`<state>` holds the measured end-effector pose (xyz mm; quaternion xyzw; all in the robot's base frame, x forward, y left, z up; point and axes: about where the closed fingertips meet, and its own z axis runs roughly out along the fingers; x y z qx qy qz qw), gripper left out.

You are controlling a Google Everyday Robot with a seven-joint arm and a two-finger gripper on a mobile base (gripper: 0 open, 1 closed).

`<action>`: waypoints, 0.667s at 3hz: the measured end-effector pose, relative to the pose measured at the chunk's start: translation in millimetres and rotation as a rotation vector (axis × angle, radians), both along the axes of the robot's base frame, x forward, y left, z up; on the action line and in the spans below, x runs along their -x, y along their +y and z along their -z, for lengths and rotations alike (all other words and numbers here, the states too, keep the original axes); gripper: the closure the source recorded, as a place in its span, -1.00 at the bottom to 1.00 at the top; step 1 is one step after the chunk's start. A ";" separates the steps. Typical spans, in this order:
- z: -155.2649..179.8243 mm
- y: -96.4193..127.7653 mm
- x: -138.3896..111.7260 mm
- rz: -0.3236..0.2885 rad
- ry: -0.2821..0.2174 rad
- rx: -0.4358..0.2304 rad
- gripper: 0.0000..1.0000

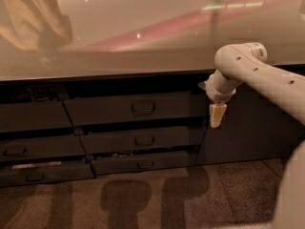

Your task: Open top drawer

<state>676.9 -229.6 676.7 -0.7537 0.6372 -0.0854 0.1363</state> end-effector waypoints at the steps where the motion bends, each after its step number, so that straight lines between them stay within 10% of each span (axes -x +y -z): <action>1: 21.2 -15.6 -16.1 0.023 0.070 -0.035 -1.00; 2: 37.2 -18.4 -30.9 0.009 0.112 -0.085 -1.00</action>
Offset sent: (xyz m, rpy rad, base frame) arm 0.0421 -0.0225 -0.0501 0.1326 0.1604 0.0138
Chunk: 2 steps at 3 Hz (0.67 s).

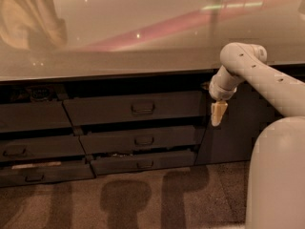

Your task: Open top drawer

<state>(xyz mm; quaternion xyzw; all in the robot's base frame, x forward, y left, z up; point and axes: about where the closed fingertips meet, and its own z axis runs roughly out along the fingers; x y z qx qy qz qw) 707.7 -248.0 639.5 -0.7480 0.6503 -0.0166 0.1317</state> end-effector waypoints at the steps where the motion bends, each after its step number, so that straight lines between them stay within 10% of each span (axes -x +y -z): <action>1: 3.4 -0.8 0.2 0.003 0.007 0.002 -1.00; 2: 12.1 -8.7 2.2 0.023 0.011 0.009 -0.62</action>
Offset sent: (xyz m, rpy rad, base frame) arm -0.0037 -0.0222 -0.0182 -0.0203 0.0052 -0.0546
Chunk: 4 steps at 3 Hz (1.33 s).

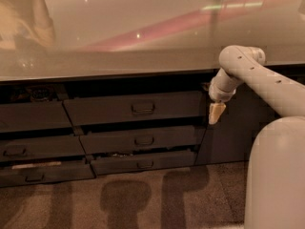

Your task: Open top drawer

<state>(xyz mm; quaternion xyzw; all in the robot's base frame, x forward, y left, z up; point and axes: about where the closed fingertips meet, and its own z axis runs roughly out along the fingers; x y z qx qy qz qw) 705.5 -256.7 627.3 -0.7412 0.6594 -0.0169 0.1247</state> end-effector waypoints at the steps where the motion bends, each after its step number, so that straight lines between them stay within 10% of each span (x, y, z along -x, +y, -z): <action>1: 0.0 0.0 0.0 0.000 0.000 0.000 -0.16; 4: 0.1 0.0 0.0 0.000 0.000 0.000 1.00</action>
Offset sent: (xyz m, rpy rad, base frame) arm 0.0000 0.0000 0.0000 0.0000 0.0000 0.0000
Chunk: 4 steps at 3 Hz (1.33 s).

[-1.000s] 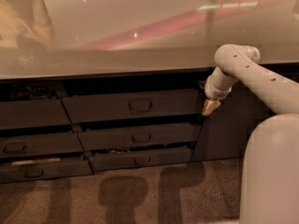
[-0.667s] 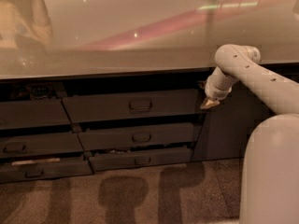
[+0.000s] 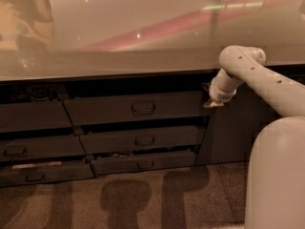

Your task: Open top drawer

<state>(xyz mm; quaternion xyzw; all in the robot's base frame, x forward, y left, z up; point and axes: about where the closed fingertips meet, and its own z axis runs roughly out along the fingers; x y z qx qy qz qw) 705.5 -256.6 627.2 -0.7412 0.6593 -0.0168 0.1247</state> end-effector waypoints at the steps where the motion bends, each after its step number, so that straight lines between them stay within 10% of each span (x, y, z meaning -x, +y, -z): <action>1: -0.3 0.0 0.1 0.000 0.000 0.000 1.00; 4: -13.3 0.5 0.0 0.000 0.000 0.000 1.00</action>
Offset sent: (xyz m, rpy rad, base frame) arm -0.0237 0.0106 -0.0164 0.0133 0.0013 0.0861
